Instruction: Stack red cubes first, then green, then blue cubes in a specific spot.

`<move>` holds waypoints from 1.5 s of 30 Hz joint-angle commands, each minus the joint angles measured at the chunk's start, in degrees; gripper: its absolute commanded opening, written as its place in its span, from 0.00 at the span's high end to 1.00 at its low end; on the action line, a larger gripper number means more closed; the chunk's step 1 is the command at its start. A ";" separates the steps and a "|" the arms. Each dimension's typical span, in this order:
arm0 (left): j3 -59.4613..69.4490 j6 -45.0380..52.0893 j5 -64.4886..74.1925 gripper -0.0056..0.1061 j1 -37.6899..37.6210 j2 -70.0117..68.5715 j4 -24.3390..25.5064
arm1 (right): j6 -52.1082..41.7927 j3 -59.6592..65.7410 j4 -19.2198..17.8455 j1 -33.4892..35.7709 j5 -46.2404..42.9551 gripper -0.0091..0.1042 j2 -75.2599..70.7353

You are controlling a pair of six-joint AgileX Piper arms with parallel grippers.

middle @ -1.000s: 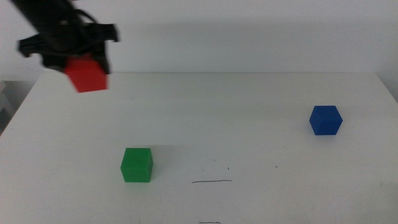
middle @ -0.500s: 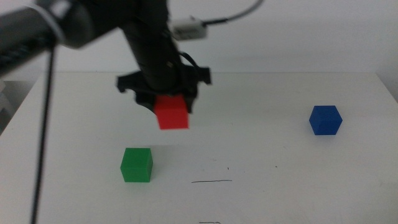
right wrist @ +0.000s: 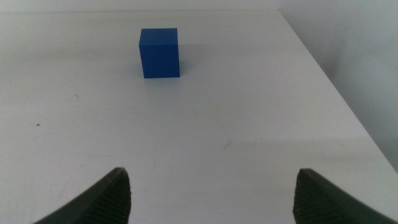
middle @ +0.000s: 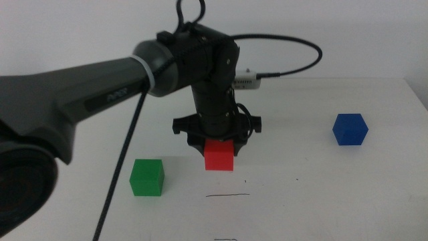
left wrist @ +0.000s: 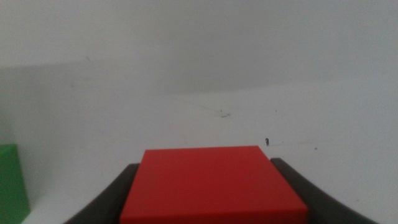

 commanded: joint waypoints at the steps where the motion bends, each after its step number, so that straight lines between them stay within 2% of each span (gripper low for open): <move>1: -1.33 -0.95 -1.25 0.89 -0.23 -2.31 -0.94 | -0.66 -0.28 -0.70 -0.40 -3.31 0.33 -0.88; 14: -1.32 0.75 -2.43 0.89 -0.23 1.81 -5.30 | -0.66 -0.28 -0.70 -0.40 -3.31 0.33 -0.88; 30: -1.32 1.04 -4.44 0.89 -0.23 5.67 -5.48 | -0.66 -0.28 -0.70 -0.40 -3.31 0.33 -0.88; 37: -1.32 1.04 -3.76 0.89 -0.23 5.82 -8.04 | -0.66 -0.28 -0.70 -0.40 -3.31 0.33 -0.88; 45: -1.32 0.82 -1.78 0.88 -0.23 5.82 -8.31 | -0.66 -0.28 -0.70 -0.40 -3.31 0.33 -0.88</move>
